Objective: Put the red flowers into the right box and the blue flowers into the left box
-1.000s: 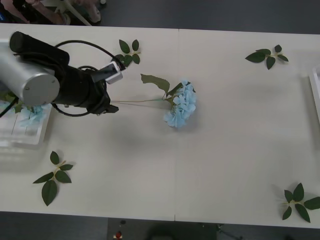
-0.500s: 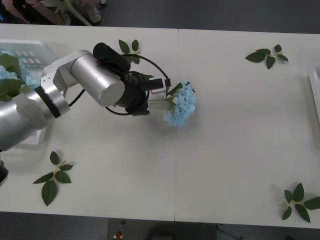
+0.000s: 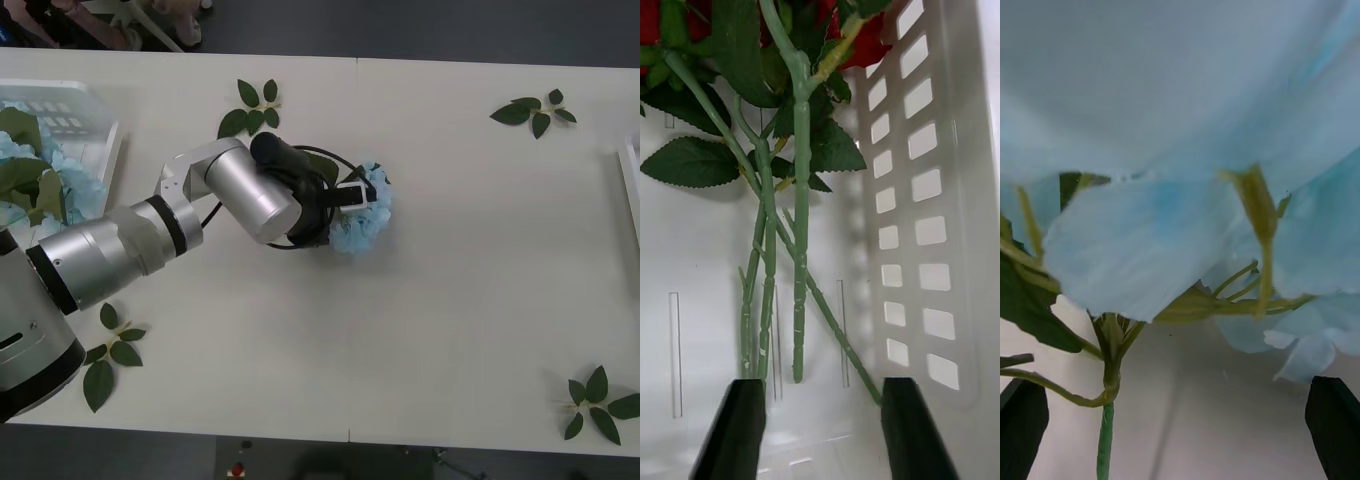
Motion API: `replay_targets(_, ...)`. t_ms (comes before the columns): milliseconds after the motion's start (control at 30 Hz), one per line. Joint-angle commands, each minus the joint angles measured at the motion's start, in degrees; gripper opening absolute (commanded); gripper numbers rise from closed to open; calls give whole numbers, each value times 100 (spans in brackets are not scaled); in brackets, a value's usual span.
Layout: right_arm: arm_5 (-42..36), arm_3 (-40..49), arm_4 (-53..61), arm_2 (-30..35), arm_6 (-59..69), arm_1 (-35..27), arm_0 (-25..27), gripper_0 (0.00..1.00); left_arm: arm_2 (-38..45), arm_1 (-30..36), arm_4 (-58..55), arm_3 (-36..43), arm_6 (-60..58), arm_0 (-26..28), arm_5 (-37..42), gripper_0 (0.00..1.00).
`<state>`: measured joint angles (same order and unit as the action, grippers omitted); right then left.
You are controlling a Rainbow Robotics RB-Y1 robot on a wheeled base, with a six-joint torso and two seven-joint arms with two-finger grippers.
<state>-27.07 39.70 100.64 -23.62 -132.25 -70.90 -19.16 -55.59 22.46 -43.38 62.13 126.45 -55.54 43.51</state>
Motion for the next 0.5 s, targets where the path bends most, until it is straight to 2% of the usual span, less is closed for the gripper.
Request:
replay_targets(33,-580,-50,-97,165,76,-187,-326,66,30,-31,93,-175,-68,-203,-238,27)
replay_targets(67,-808,-23,-106,279,59,-213,-370,67,30,-40,93,-193,-77,-203,-282,0)
replay_targets(267,-2496,706,-511,1202,-205,-398,-440,69,30,-49,40,-219,-94,-203,-325,0)
replay_targets(500,-4315,1708,-273,2160,-1330,-442,-440,69,109,13,-100,-166,-209,-194,-369,0)
